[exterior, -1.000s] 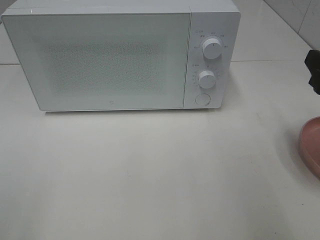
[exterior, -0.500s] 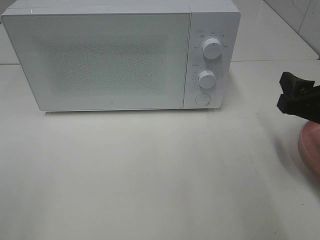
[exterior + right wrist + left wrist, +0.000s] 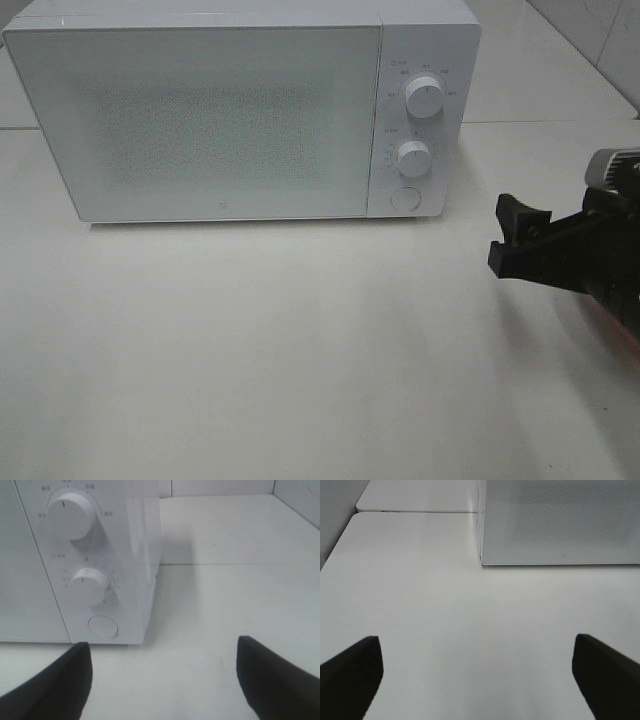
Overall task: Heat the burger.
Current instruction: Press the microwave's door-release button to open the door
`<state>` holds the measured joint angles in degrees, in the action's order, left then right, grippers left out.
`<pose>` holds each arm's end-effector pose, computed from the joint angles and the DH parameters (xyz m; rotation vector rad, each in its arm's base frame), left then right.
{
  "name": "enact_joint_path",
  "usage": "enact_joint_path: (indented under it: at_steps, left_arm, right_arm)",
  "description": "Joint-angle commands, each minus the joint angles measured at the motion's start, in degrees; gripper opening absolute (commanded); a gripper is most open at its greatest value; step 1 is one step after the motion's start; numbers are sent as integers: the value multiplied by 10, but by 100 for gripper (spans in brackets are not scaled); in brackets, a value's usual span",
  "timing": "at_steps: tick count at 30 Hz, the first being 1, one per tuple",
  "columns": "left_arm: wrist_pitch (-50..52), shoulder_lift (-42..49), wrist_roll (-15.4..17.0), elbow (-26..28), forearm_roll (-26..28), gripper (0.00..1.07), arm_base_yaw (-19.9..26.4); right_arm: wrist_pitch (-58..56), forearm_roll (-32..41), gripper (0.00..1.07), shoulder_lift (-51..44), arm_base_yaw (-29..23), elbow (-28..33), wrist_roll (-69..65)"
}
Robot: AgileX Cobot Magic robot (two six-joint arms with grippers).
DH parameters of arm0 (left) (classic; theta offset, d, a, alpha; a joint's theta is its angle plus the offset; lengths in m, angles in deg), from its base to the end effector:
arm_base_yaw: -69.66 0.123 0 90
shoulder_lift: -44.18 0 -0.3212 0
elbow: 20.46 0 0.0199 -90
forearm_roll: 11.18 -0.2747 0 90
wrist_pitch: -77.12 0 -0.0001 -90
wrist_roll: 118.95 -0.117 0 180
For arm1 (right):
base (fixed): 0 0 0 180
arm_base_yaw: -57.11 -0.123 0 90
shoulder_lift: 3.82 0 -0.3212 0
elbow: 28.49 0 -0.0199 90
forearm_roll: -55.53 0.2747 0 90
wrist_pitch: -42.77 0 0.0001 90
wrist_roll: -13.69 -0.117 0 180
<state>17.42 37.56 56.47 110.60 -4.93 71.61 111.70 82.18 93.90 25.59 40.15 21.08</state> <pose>0.0020 -0.0109 0.2823 0.0508 2.0068 -0.0570 0.2234 0.0796 0.1611 -0.1159 1.7207 0.0673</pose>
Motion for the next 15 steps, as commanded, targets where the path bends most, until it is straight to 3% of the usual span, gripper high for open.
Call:
enact_joint_path:
  at_steps: [1,8,15]
  left_arm:
    - [2,12,-1,-3,1,98,-4]
    - [2,12,-1,-3,1,98,-4]
    - [2,12,-1,-3,1,98,-4]
  right_arm:
    - [107,41,75,19,-34,1,6]
    - [107,148,75,39,-118,-13,16]
    - [107,184,75,41,-163,-44,54]
